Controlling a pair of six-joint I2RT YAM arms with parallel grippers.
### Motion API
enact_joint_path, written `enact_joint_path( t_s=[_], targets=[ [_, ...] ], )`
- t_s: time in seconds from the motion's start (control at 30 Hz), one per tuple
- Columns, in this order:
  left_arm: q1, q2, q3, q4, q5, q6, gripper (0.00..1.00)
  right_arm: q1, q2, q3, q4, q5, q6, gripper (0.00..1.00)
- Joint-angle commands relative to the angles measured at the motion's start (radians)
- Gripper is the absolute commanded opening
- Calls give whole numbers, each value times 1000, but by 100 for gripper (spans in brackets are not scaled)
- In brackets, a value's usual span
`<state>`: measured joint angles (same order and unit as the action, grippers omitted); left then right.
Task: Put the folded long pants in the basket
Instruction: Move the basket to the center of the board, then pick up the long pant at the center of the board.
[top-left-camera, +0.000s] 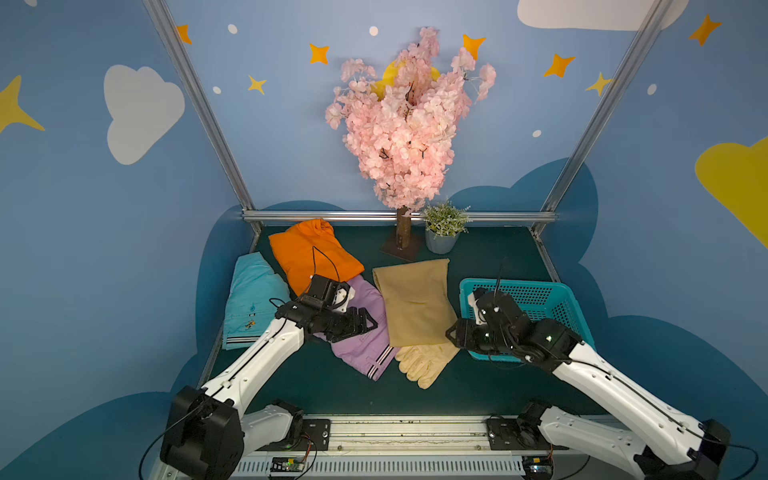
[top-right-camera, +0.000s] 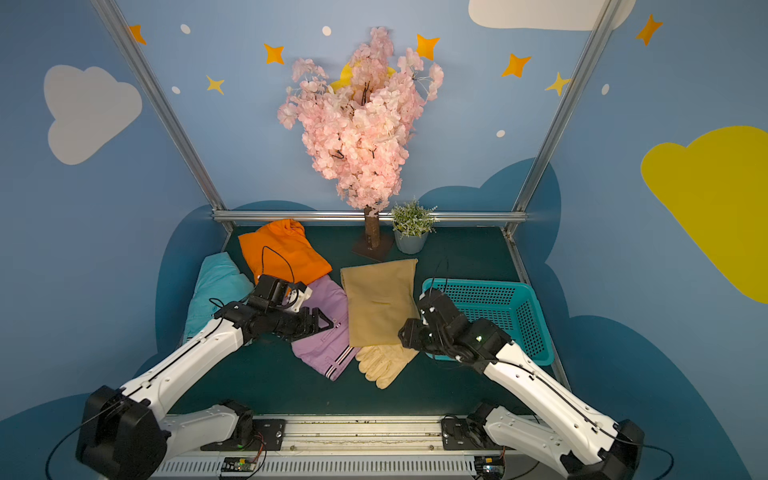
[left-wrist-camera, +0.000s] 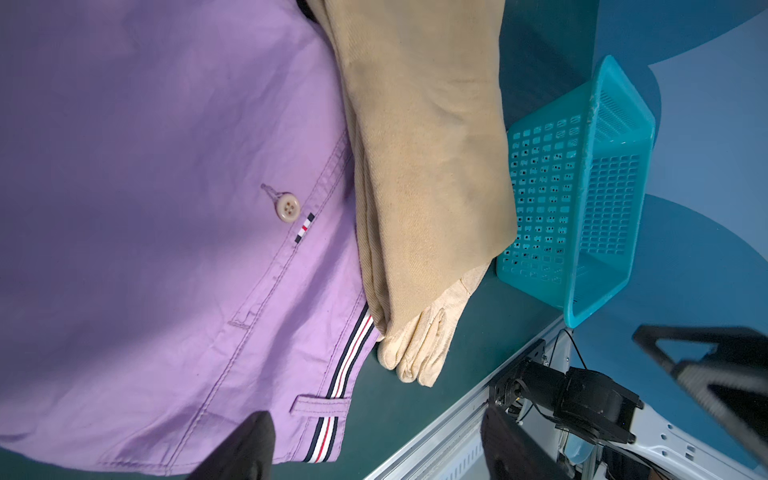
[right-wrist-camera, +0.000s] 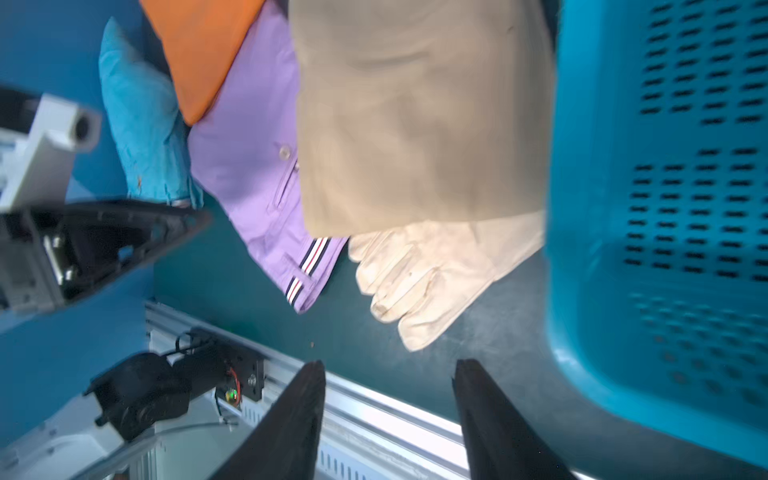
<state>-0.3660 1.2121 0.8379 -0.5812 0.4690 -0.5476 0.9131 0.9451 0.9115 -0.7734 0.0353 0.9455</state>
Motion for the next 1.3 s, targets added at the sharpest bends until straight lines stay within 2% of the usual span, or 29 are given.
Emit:
enact_joint_path(
  t_s=[0.0,0.13,0.3,0.43,0.53,0.6,0.7,0.93,1.17,1.27],
  targets=[
    [-5,10,30,-28,22,17,81,172,26,-7,144,281,262,64],
    [-4,7,55,-77,0,53,81,250,221,53,230,307,328,69],
    [-6,-35,54,-155,-50,123,79,276,331,29,395,405,381,77],
    [-6,-139,-5,-112,-96,108,81,272,440,100,301,459,461,81],
    [-5,-176,7,-125,-134,110,81,252,523,126,197,460,578,77],
    [-5,-198,6,-138,-185,110,81,235,545,125,159,435,636,78],
    [-5,-219,-2,-139,-198,103,82,218,571,98,159,426,716,77],
    [-6,-192,7,-151,-204,106,82,181,636,96,178,423,769,76],
    [-7,-197,5,-155,-216,101,82,162,633,74,206,400,806,77],
    [-6,-195,4,-155,-213,100,82,160,641,26,273,371,854,78]
  ],
)
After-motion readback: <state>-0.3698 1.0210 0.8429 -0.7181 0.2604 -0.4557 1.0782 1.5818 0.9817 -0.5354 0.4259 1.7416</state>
